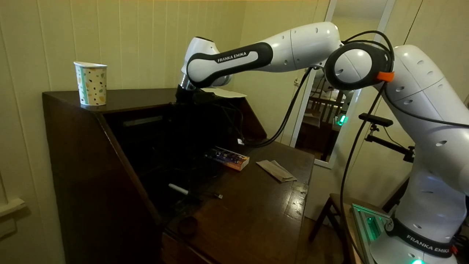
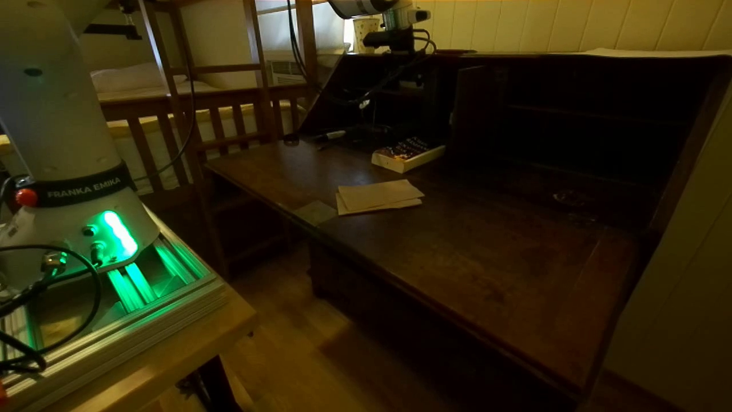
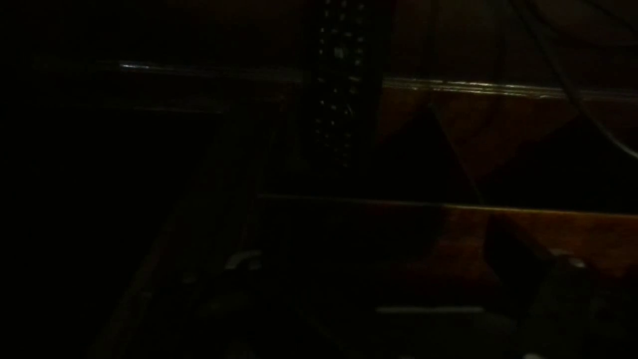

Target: Remove the black cable from the top of the cabinet.

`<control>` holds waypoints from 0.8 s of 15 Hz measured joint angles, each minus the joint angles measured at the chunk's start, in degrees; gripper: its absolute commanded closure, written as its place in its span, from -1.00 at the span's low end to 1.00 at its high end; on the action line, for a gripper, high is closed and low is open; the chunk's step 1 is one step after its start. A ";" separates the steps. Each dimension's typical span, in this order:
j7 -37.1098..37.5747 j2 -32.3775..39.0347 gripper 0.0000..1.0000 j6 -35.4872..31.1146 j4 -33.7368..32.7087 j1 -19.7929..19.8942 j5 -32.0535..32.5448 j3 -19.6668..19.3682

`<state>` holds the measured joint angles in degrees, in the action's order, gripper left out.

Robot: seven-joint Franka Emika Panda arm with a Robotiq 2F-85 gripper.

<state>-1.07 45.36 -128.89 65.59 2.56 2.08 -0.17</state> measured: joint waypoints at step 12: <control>-1.90 -26.88 -1.00 9.91 23.81 -2.46 0.64 2.61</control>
<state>-2.97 18.48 -118.98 89.40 0.11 2.72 2.43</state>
